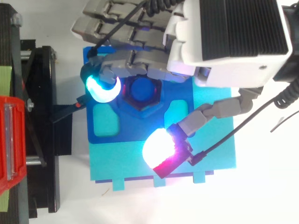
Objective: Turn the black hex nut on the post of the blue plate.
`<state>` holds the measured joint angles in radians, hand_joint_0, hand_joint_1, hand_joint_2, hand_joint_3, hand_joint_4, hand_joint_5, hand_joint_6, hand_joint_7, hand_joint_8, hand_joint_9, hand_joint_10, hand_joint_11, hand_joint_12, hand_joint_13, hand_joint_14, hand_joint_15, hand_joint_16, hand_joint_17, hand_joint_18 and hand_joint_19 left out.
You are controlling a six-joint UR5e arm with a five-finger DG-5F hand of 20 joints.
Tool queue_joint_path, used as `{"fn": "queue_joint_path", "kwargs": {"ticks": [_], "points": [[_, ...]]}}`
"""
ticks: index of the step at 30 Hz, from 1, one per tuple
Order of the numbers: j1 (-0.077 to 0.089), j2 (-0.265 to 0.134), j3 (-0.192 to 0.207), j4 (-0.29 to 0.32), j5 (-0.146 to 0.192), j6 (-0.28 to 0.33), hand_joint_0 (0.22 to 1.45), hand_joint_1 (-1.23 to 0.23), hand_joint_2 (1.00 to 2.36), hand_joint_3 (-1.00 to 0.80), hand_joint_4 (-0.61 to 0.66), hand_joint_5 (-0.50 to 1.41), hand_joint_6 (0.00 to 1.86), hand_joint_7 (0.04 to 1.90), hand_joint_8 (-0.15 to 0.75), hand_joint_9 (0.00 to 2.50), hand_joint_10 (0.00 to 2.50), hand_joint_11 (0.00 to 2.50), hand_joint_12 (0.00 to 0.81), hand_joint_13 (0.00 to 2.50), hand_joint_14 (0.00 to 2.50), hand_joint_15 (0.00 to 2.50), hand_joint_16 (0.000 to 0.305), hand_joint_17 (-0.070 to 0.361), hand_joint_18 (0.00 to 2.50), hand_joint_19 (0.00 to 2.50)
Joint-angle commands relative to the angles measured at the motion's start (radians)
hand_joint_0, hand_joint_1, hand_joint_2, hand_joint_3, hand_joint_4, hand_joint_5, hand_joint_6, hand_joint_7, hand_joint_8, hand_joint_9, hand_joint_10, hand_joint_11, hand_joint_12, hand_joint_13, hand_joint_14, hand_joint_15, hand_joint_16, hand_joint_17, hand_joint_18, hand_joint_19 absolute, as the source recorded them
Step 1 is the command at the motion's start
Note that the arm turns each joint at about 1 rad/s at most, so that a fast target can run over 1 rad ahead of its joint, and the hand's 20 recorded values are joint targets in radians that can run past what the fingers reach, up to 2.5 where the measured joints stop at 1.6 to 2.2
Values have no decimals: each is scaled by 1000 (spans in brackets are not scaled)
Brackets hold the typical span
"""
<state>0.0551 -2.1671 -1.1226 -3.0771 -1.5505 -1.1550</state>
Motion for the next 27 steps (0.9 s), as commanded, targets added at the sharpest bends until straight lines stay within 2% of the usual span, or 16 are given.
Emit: {"fn": "queue_joint_path", "kwargs": {"ticks": [1, 3, 7, 14, 18, 21, 22, 23, 27], "points": [[2, -3, 0, 5, 0, 1, 341, -725, 1000, -500, 210, -269, 503, 831, 220, 14, 0, 0, 403, 45, 0, 0, 64, 144, 0, 0], [2, -25, 0, 1, -2, 4, 327, -804, 1000, -500, 204, -274, 502, 827, 220, 2, 0, 0, 408, 37, 0, 0, 65, 146, 0, 0], [-3, -43, 0, 14, -16, 14, 314, -865, 1000, -500, 191, -283, 502, 817, 218, 0, 0, 0, 410, 20, 0, 0, 65, 145, 0, 0], [-8, -43, 0, 9, -19, 21, 303, -888, 1000, -500, 170, -296, 502, 813, 207, 0, 0, 0, 409, 0, 0, 0, 64, 144, 0, 0], [-11, -43, 0, 8, -25, 18, 298, -832, 1000, -500, 184, -295, 503, 827, 211, 0, 0, 0, 415, 0, 0, 0, 64, 145, 0, 0], [-12, -45, 0, 8, -26, 17, 296, -721, 1000, -500, 215, -288, 503, 866, 224, 0, 0, 0, 421, 0, 0, 0, 62, 139, 0, 0], [-12, -43, 0, 8, -26, 17, 293, -742, 1000, -500, 228, -282, 503, 859, 233, 0, 0, 0, 427, 6, 0, 0, 63, 141, 0, 0], [-14, -45, 0, 6, -26, 17, 291, -681, 1000, -500, 251, -277, 503, 886, 240, 0, 0, 0, 431, 8, 0, 0, 63, 141, 0, 0], [-20, -43, 0, 6, -37, 17, 297, -661, 1000, -500, 271, -268, 503, 939, 246, 0, 0, 0, 429, 12, 0, 0, 62, 139, 0, 0]]}}
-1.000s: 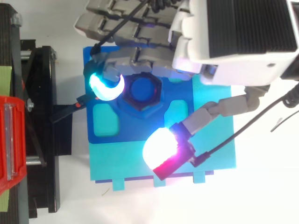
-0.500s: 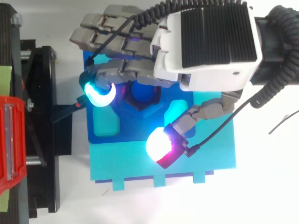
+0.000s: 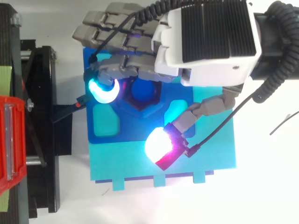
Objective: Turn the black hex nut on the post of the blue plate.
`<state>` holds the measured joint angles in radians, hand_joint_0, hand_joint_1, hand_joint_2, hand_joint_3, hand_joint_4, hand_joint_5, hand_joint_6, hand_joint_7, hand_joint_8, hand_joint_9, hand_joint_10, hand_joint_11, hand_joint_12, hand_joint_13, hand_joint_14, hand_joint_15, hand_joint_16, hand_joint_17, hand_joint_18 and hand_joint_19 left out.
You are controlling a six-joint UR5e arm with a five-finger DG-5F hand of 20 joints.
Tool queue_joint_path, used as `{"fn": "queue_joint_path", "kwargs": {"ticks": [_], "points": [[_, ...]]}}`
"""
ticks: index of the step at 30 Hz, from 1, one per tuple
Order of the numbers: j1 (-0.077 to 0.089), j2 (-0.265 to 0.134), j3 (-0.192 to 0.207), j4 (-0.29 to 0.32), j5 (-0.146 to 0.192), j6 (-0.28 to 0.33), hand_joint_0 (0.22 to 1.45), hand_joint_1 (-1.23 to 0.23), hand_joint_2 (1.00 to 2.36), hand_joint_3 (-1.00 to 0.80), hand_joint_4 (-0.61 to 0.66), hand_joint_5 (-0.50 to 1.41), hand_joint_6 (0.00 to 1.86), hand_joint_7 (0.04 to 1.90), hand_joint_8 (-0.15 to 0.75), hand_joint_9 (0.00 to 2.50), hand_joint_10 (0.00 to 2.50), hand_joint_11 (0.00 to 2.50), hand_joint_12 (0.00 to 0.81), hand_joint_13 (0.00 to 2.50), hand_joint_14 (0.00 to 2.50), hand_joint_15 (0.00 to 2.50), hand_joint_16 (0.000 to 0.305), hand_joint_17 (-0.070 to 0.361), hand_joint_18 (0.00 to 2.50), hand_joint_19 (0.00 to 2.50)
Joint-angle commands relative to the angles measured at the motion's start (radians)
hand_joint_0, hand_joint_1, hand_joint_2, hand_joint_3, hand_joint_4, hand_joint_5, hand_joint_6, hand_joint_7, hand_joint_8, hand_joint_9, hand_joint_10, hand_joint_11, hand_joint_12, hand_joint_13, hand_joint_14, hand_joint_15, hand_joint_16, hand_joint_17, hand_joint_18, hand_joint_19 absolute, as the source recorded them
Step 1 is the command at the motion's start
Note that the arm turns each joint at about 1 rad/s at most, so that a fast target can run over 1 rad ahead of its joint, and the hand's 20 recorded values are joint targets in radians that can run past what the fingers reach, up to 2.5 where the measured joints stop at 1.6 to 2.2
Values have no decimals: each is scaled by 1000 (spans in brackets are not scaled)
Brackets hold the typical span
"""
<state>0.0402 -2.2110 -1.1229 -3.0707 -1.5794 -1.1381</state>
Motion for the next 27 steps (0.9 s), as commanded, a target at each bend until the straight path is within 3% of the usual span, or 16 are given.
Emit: {"fn": "queue_joint_path", "kwargs": {"ticks": [1, 23, 27], "points": [[-6, 1, 0, -3, -13, -2, 298, -654, 1000, -500, 277, -264, 503, 958, 245, 0, 0, 0, 430, 13, 0, 0, 62, 139, 0, 0], [-36, 1, -2, -22, -54, -12, 314, -530, 1000, -500, 300, -248, 503, 1010, 249, 0, 0, 0, 425, 16, 0, 0, 60, 135, 0, 0], [-48, 1, 0, -22, -67, -12, 314, -527, 1000, -500, 300, -248, 503, 1015, 249, 0, 0, 0, 426, 17, 0, 0, 60, 135, 0, 0]]}}
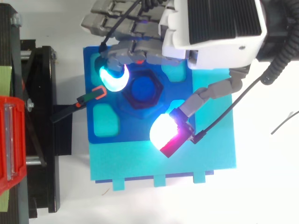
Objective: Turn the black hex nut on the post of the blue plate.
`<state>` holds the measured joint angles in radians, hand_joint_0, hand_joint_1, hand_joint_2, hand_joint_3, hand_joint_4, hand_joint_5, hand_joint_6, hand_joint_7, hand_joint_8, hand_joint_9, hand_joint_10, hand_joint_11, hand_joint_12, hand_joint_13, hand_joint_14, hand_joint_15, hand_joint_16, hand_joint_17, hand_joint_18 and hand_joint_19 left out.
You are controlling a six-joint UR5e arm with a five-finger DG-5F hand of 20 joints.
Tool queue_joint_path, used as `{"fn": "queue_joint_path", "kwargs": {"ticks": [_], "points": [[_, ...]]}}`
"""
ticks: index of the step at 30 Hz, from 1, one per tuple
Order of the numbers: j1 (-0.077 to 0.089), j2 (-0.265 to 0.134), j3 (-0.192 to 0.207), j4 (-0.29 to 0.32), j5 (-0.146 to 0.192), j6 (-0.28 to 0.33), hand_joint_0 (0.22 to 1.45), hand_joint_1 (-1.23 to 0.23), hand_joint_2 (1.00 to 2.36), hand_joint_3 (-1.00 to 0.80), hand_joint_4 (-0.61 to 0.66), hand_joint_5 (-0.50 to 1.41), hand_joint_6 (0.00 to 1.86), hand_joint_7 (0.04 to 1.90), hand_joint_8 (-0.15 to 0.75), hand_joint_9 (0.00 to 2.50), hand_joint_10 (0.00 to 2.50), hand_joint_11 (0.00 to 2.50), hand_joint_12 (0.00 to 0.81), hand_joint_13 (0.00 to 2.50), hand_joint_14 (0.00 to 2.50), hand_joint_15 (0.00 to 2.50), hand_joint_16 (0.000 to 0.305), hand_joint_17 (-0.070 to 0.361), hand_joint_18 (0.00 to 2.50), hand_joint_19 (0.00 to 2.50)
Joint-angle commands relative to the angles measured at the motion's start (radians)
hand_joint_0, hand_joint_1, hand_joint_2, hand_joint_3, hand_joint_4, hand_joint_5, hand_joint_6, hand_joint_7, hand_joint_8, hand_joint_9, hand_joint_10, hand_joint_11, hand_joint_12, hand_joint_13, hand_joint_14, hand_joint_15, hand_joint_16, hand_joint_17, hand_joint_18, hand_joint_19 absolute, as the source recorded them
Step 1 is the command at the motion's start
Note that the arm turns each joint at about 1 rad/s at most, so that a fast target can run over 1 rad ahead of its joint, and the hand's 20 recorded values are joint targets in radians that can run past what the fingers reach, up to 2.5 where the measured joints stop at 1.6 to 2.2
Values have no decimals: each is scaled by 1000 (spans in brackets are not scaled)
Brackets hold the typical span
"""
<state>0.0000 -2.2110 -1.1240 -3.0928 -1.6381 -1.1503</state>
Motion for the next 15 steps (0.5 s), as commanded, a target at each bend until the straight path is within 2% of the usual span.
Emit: {"fn": "queue_joint_path", "kwargs": {"ticks": [1, 11, 15], "points": [[-9, 1, 0, 0, -11, 0, 314, -527, 1000, -500, 300, -248, 503, 1015, 249, 0, 0, 0, 425, 16, 0, 0, 60, 135, 0, 0], [-28, 1, 1, -6, -37, -9, 315, -515, 1000, -500, 300, -247, 503, 1019, 249, 0, 0, 0, 425, 16, 0, 0, 60, 135, 0, 0], [-28, 2, 1, -6, -45, -11, 316, -514, 1000, -500, 302, -247, 503, 1024, 248, 0, 0, 0, 424, 16, 0, 0, 60, 134, 0, 0]]}}
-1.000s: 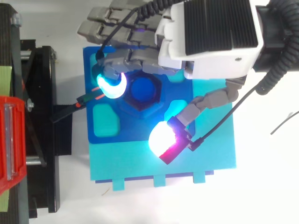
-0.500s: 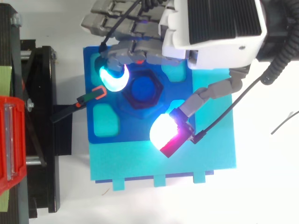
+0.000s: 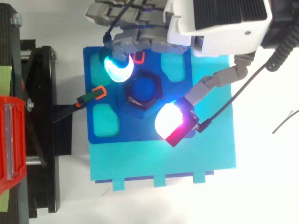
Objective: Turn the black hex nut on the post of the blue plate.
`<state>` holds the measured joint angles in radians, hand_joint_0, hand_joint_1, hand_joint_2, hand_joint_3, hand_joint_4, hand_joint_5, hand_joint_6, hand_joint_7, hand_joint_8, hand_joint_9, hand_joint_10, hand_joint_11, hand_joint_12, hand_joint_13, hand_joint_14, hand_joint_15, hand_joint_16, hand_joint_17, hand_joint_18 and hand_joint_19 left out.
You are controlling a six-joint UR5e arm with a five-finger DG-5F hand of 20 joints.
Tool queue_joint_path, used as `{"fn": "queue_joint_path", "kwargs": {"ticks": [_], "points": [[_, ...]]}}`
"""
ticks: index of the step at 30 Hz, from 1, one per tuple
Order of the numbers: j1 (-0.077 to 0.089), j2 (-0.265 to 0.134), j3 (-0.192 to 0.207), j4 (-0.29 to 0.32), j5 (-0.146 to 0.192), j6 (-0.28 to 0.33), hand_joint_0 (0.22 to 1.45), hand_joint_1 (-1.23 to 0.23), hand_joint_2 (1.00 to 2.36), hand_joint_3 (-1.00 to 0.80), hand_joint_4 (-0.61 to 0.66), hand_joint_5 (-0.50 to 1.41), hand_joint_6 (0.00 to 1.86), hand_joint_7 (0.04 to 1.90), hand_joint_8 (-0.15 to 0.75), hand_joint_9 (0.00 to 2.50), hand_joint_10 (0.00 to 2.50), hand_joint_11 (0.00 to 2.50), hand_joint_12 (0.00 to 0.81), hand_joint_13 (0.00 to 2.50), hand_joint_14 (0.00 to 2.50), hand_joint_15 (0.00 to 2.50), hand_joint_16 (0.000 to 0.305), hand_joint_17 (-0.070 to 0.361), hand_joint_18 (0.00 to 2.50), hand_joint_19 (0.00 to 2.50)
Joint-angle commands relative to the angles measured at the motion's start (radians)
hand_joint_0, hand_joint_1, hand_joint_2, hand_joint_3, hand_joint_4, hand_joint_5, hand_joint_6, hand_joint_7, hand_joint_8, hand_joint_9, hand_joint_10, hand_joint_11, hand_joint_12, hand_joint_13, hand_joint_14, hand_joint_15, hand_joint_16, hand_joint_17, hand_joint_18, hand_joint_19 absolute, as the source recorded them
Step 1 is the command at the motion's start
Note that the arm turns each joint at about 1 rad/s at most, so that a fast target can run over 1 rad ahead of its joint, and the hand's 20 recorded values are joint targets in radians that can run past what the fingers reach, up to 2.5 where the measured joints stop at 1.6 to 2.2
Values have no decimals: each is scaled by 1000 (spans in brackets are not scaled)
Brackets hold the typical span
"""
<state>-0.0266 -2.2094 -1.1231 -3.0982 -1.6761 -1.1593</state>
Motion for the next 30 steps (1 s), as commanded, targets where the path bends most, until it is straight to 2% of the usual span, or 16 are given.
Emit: {"fn": "queue_joint_path", "kwargs": {"ticks": [1, 9, 22, 30], "points": [[-1, 0, 0, 1, -8, -2, 316, -512, 1000, -500, 302, -246, 503, 1024, 248, 0, 0, 0, 424, 16, 0, 0, 60, 134, 0, 0], [-1, 2, 16, -17, -11, -3, 317, -506, 1000, -500, 301, -246, 503, 1027, 248, 0, 0, 0, 424, 16, 0, 0, 59, 134, 0, 0], [-3, 2, 45, -151, -14, -57, 319, -500, 1000, -500, 304, -245, 503, 1033, 246, 0, 0, 0, 424, 19, 0, 0, 60, 134, 0, 0], [-3, 7, 72, -201, -14, -74, 319, -497, 1000, -500, 304, -244, 503, 1034, 246, 0, 0, 0, 424, 18, 0, 0, 59, 134, 0, 0]]}}
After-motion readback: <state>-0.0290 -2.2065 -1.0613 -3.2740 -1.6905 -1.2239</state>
